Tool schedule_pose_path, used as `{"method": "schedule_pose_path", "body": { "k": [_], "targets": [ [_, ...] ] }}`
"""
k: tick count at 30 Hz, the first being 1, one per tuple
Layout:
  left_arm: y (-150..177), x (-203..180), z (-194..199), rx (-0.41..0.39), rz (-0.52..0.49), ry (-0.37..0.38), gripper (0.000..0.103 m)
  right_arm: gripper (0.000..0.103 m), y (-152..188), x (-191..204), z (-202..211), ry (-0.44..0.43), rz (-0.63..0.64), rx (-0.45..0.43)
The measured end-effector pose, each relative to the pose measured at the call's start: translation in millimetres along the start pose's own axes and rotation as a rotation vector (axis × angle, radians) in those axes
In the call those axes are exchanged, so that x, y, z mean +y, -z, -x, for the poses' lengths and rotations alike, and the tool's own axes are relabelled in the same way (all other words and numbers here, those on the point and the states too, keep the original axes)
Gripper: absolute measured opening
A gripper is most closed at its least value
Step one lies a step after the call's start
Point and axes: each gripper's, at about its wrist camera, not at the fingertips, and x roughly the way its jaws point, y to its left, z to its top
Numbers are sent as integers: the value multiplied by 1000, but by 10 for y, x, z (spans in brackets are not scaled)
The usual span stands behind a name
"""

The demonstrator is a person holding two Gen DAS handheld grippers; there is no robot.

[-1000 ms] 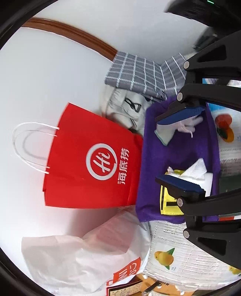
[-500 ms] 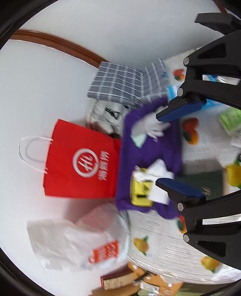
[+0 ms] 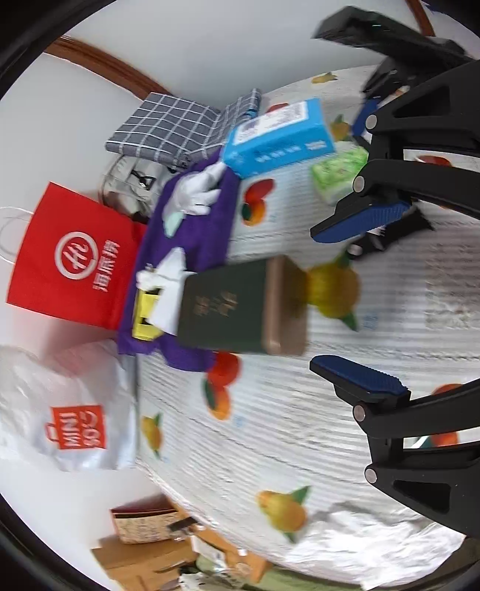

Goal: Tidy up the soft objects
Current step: 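Move the left tool toward the black watch strap while the right tool grasps the green wet-wipe packet, then grasp the black watch strap with the left tool while the right tool lifts the green packet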

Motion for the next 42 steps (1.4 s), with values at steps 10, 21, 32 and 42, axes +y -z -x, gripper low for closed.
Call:
{"method": "schedule_pose_path", "body": {
  "k": [10,21,32,42],
  "targets": [
    [357,99,-233,113,-17,-48,61,51,-125,210,-404,117,51,-26],
    [633,-443,-522,183,-163,-64,61,51,32,34,286,84,29,-149],
    [692,-820,-678,167,-276,-176,81,51,397,-371,444,136,-16,-142],
    [739,-634,-555,145,-284,-156,61,52,523,-402,442,76,-35,-149]
  ]
}}
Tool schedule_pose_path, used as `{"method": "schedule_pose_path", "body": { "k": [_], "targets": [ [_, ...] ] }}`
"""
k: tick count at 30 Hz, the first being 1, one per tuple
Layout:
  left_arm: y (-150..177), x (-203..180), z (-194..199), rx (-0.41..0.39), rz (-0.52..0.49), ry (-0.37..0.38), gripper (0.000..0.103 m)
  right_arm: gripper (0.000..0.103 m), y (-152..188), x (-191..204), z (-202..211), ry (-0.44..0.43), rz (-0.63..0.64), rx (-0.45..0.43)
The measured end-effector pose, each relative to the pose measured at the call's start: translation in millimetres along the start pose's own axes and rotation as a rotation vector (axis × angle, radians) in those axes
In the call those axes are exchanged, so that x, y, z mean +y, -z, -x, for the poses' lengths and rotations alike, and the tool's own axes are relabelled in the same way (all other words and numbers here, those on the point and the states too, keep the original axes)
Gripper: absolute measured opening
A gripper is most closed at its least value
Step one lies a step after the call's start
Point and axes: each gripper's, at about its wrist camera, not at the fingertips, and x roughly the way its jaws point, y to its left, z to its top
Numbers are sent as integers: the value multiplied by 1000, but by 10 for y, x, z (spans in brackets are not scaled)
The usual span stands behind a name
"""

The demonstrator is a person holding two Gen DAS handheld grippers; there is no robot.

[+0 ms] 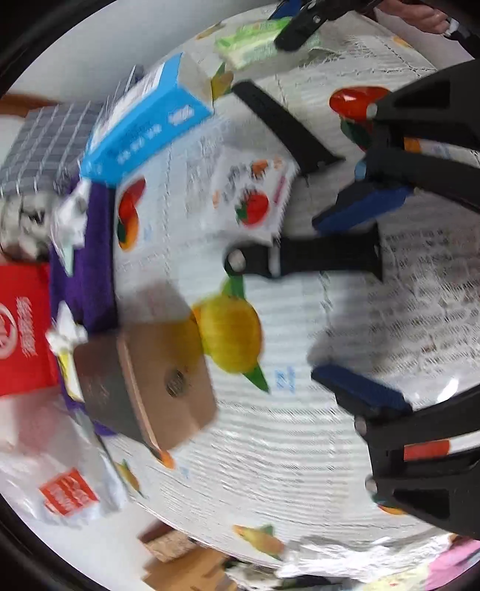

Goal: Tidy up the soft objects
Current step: 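Grasp the black watch strap with the left tool while the right tool lifts the green packet, then carry the strap with the left tool while the right tool carries the green packet toward the towel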

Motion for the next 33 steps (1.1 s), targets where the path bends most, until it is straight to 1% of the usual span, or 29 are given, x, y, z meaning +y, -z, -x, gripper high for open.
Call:
{"method": "schedule_pose_path", "body": {
  "k": [1,2,3,4,7,11,14,17,21,24,28,33],
  "targets": [
    [-7,-55,1,-15,-26,10,53,52,5,-3,-12,-2,-3,3],
    [-22,-102,-7,-19,-42,11,39,51,14,-12,-25,-1,-4,6],
    [-33,-144,5,-17,-58,30,29,51,22,-22,-36,3,-4,10],
    [-50,-185,11,-9,-69,48,20,51,33,-35,-45,12,-5,15],
    [-43,-240,28,-14,-95,25,21,51,70,-113,-58,47,-12,30],
    [-32,-122,30,-21,-33,78,21,52,116,-220,-78,73,-29,46],
    [-26,-154,26,-34,-35,62,21,52,136,-257,-134,74,-41,60],
    [-44,-177,4,-41,-43,50,20,52,133,-218,-152,85,-24,58],
    [-88,-132,1,-22,-16,75,20,51,110,-155,-144,82,-7,60],
    [-81,-79,45,-17,20,97,20,51,58,-87,-51,86,13,36],
    [-79,-2,130,-31,50,105,20,51,-42,-17,99,89,39,9],
    [-81,139,243,-56,92,106,20,51,-127,29,155,81,51,3]
  ]
}}
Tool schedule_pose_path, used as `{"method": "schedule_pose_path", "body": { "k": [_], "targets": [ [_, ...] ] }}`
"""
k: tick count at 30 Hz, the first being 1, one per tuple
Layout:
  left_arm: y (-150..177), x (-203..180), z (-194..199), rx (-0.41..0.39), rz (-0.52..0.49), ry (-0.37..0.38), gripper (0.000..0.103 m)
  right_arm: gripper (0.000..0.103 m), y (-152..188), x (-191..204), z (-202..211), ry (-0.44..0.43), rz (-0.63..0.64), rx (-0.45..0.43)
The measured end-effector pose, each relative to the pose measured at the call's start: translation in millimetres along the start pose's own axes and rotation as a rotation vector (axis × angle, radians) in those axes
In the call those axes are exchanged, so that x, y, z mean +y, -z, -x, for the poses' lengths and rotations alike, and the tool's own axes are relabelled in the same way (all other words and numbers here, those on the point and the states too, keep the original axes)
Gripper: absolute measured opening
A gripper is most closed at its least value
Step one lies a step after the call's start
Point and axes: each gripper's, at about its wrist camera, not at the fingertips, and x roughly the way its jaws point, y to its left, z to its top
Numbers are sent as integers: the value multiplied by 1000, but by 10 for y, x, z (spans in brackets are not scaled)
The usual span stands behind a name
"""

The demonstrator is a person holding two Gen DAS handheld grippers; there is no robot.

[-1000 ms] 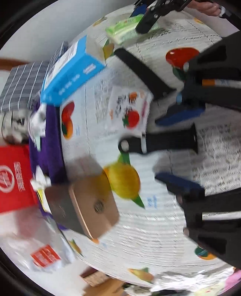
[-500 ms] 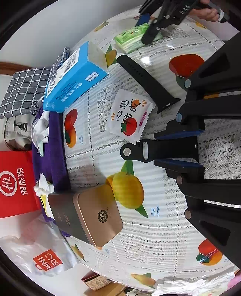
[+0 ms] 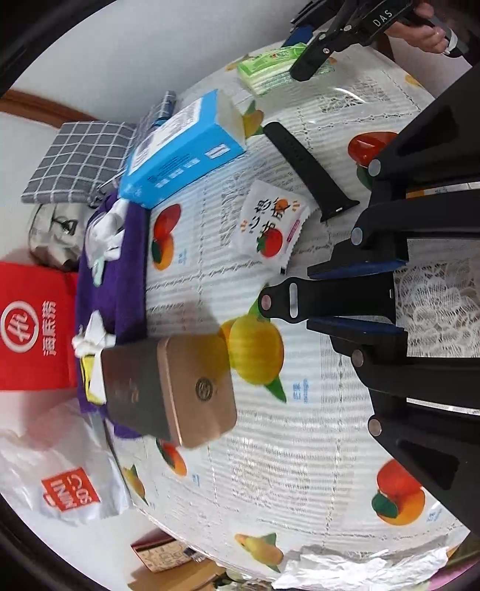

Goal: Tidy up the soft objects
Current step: 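Carry the strap with the left tool while the right tool carries the green packet toward the towel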

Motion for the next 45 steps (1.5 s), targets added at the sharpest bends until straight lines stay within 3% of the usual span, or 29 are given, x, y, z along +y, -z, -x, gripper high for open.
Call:
{"method": "schedule_pose_path", "body": {
  "k": [19,34,45],
  "targets": [
    [-414,224,437,-112,67,34,20,51,-477,109,174,-31,28,-46],
    [-1061,324,507,-176,88,27,20,51,-1248,73,153,-38,17,-102],
    [-1490,464,514,-211,115,25,20,51,-1778,-56,-82,-66,-19,-121]
  ]
}}
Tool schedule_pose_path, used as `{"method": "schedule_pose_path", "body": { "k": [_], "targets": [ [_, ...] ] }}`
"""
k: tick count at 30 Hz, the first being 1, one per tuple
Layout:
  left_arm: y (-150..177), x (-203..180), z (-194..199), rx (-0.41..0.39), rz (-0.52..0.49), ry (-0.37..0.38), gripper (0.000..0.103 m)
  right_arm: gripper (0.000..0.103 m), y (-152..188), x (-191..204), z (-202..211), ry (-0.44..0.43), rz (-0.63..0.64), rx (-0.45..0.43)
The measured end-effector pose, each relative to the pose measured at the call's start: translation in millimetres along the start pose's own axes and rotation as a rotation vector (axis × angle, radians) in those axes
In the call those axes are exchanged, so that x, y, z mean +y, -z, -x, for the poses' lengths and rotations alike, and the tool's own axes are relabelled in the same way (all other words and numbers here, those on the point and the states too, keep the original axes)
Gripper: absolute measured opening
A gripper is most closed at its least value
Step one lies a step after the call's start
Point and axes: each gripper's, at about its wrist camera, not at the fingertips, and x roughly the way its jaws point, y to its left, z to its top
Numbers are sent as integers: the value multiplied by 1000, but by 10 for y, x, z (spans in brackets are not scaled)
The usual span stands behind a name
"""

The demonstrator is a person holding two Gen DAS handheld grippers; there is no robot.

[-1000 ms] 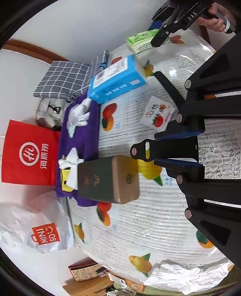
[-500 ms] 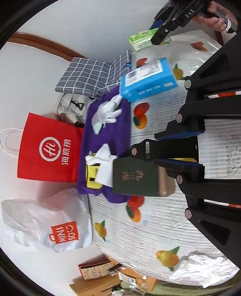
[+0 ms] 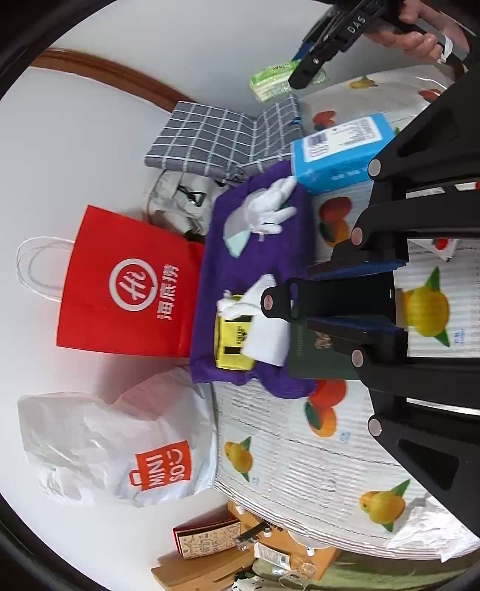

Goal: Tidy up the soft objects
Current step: 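Carry the strap with the left tool while the right tool carries the green packet toward the towel, then lower the strap onto the towel and open the left tool while the right tool releases the green packet there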

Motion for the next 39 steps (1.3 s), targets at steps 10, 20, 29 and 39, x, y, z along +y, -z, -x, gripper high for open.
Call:
{"method": "schedule_pose_path", "body": {
  "k": [10,20,29,39],
  "targets": [
    [-385,25,-200,-14,20,-1,20,51,-324,-168,-395,-15,-41,14],
    [-708,55,-430,-16,26,-20,20,51,-612,-241,-739,-8,-29,25],
    [-1063,143,-715,-15,48,-42,20,51,-893,-253,-1142,-66,-49,58],
    [-1037,215,-1198,43,66,-41,20,51,-780,-364,-1668,-67,-82,163]
  ]
}}
